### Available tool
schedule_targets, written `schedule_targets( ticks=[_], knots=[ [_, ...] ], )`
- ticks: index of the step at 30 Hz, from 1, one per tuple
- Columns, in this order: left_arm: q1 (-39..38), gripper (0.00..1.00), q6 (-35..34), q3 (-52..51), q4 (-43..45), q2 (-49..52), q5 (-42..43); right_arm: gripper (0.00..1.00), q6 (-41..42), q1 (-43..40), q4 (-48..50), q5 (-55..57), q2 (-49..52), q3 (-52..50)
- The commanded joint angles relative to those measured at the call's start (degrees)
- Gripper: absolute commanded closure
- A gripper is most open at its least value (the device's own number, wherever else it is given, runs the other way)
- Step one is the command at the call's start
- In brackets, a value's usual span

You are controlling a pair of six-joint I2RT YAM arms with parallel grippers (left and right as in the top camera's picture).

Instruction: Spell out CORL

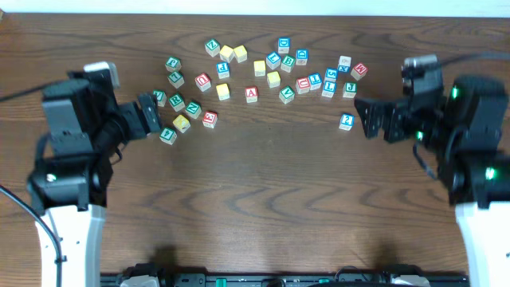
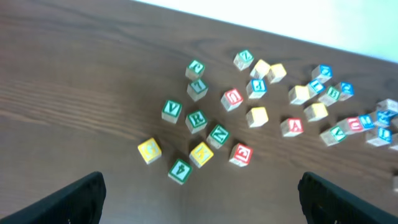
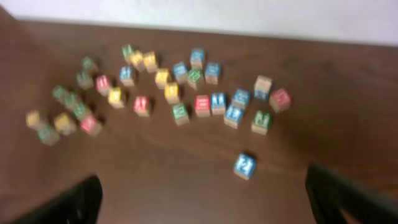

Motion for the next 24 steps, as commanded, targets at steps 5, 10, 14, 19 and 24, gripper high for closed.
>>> schedule_targets(
  ticks=[5, 10, 14, 19, 24],
  knots=[
    [0.2, 0.02, -0.7, 15.7, -8.3, 8.7, 0.3, 0.01, -0.4, -0.5, -14.8, -1.0, 14.6, 18.6],
    [0.2, 0.02, -0.4, 16.4, -8.5, 11.5, 0.3, 0.01, -0.3, -0.5, -15.8, -1.0, 17.7, 19.3],
    [0.2, 0.03, 1.5, 16.4, -7.9, 13.3, 0.3, 0.01, -0.3, -0.5, -17.6, -1.0, 18.8, 19.3],
    [0.2, 0.03, 1.4, 16.4, -7.6, 14.5, 0.3, 0.01, -0.3, -0.5, -18.3, -1.5, 18.8, 19.3],
    [0.2, 0.03, 1.4, 16.4, -7.2, 14.7, 0.3, 0.01, -0.3, -0.5, -19.1, -2.3, 18.8, 19.3]
  ],
)
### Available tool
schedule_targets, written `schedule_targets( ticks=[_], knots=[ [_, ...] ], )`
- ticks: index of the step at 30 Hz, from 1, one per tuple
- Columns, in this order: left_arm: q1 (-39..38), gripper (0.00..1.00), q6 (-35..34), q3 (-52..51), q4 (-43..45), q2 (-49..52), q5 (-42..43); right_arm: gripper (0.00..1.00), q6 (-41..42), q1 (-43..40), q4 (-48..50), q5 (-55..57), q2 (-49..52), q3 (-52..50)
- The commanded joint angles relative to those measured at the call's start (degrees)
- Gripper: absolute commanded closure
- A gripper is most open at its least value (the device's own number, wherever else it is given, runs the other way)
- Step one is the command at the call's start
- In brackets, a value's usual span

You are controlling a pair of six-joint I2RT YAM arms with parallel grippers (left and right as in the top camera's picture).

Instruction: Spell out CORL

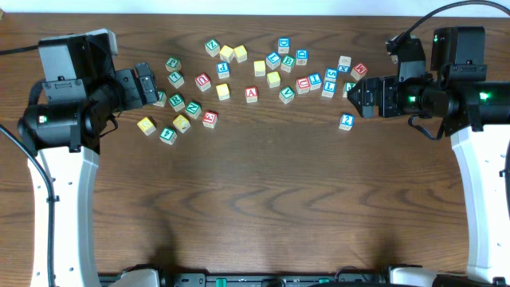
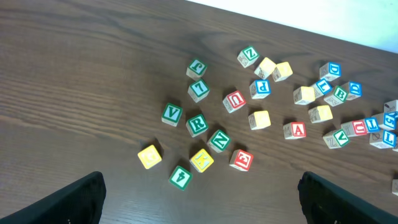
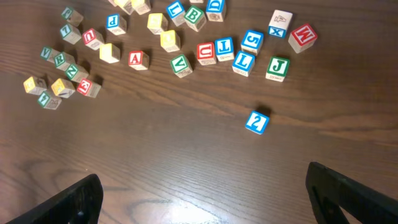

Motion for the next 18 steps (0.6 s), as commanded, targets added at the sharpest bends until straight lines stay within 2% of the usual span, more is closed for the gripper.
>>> schedule_targets(
  ticks=[1, 5, 11, 18],
  knots=[
    [0.1, 0.02, 0.9, 1.2, 0.5, 0.2, 0.3, 0.02, -0.3, -0.5, -0.5, -1.2, 0.1, 1.1],
    [0.3, 0.02, 1.0, 1.2, 1.3, 0.2, 0.3, 0.13, 3.7, -0.5, -0.1, -1.0, 0.8, 1.0],
    [0.3, 0.02, 1.0, 1.2, -1.0, 0.2, 0.3, 0.17, 11.6, -0.4, 2.7, 4.6, 3.7, 1.0],
    [0.3, 0.02, 0.6, 1.2, -1.3, 0.2, 0.3, 0.16, 12.8, 0.9, 8.1, 7.9, 9.0, 1.0]
  ],
)
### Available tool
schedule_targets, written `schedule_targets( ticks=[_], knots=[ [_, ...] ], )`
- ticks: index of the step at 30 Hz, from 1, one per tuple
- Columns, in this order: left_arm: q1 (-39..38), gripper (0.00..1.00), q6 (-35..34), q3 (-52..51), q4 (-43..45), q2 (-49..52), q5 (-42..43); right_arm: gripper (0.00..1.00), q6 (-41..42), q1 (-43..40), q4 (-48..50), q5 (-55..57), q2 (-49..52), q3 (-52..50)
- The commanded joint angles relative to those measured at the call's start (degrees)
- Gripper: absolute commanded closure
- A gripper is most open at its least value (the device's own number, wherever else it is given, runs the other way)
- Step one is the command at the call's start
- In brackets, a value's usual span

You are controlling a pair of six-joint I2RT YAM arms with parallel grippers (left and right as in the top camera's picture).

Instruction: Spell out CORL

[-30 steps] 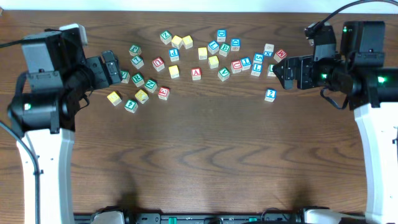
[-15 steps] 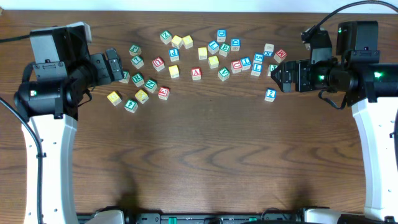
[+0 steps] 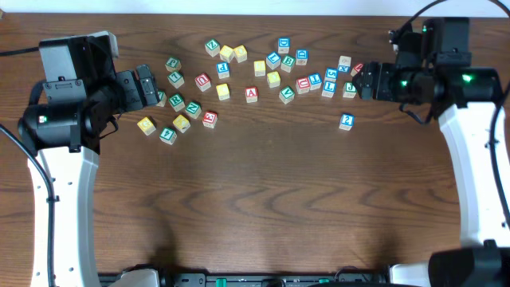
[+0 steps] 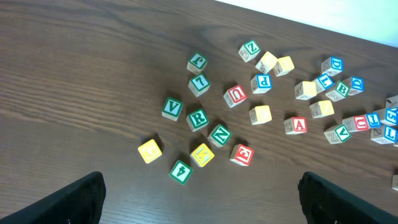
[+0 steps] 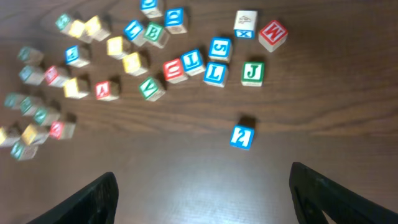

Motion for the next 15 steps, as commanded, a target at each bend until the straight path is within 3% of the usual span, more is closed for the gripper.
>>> schedule_targets(
  ticks=[1, 15],
  knots=[
    [0.3, 0.02, 0.2, 1.2, 0.0, 0.2, 0.3, 0.16, 2.1, 0.9, 2.0, 2.2, 2.7, 0.9],
    [-2.4, 0.02, -4.2, 2.3, 5.0, 8.5, -1.1, 0.11, 2.3, 3.9, 6.3, 2.6, 6.5, 0.9]
  ],
)
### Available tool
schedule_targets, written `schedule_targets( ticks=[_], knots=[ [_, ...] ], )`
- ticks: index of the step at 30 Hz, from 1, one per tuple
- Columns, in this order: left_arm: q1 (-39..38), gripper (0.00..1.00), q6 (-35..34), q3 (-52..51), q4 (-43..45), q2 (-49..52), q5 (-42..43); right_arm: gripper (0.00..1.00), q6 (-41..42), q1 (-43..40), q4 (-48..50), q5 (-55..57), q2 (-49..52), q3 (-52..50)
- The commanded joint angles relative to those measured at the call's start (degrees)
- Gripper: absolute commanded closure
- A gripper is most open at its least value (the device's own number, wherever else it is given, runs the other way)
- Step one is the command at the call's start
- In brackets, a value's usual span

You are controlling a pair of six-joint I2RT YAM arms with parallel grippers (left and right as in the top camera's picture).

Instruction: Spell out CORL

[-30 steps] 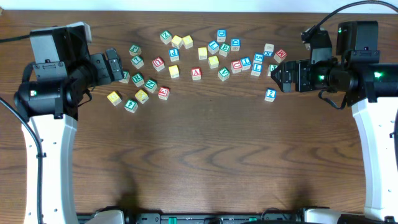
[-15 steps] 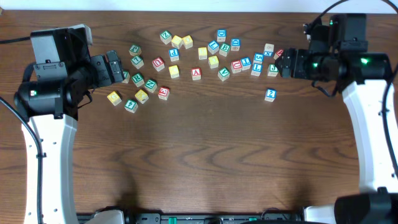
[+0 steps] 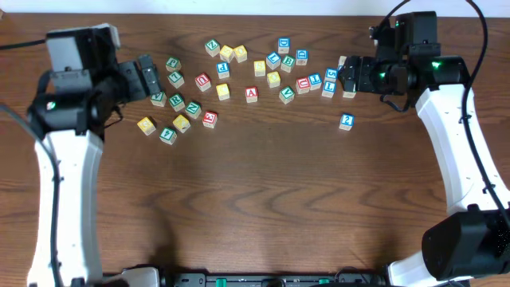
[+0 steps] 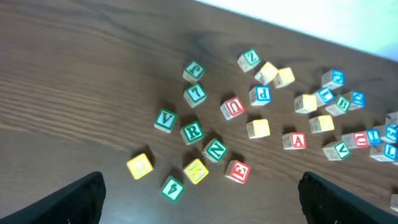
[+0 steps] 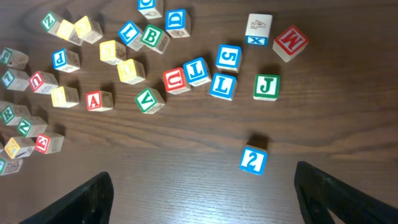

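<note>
Several lettered wooden blocks lie scattered across the far half of the table [image 3: 255, 199]. A green R block [image 4: 192, 132] sits in the left cluster, also seen from above [image 3: 177, 102], with a green L block [image 4: 195, 93] just beyond it. A blue L block [image 5: 222, 86] lies in the right cluster beside a red block with a U-shaped letter [image 5: 174, 79]. My left gripper [image 3: 148, 76] hovers open at the left end of the cluster. My right gripper [image 3: 351, 76] hovers open over the right end. Both are empty.
A blue 2 block [image 5: 253, 160] lies alone, nearer than the rest. A green J [image 5: 266, 86], red M [image 5: 290, 42], red A [image 5: 99, 99] and several yellow blocks fill the cluster. The table's far edge meets a white wall [image 4: 348, 25].
My right gripper has shifted left, from beside the red M block to above the blue blocks. My left gripper has moved slightly toward the far edge. No block has moved.
At first both grippers hung open nearer the table's middle, left by the green 4 block, right by the blue 2. They then stood farther back at the cluster's two ends. Now both hover open over those ends, with every block where it was.
</note>
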Motion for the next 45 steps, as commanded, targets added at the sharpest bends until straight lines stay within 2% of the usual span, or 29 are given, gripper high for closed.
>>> schedule_targets(
  ticks=[1, 8, 27, 32, 45],
  knots=[
    [-2.0, 0.02, -1.4, 2.3, 0.5, 4.8, -2.0, 0.11, 0.5, 0.6, 0.2, 0.6, 0.2, 0.9],
    [-4.8, 0.02, -4.8, 2.9, 1.9, 10.7, -8.4, 0.10, 0.5, 0.5, -0.6, 0.6, 0.2, 0.9],
    [-4.8, 0.02, -7.0, 2.8, 2.6, 13.1, -8.3, 0.06, 0.5, 0.6, -1.2, 0.6, 0.2, 0.9],
    [-6.1, 0.02, -6.5, 2.8, 4.9, 13.2, -8.2, 0.01, 0.5, 0.6, -1.2, 0.6, 0.2, 0.9],
    [-13.0, 0.02, -5.9, 2.8, 13.2, 15.2, -8.9, 0.01, 0.6, 0.6, -2.5, 0.1, 0.2, 0.9]
  ],
)
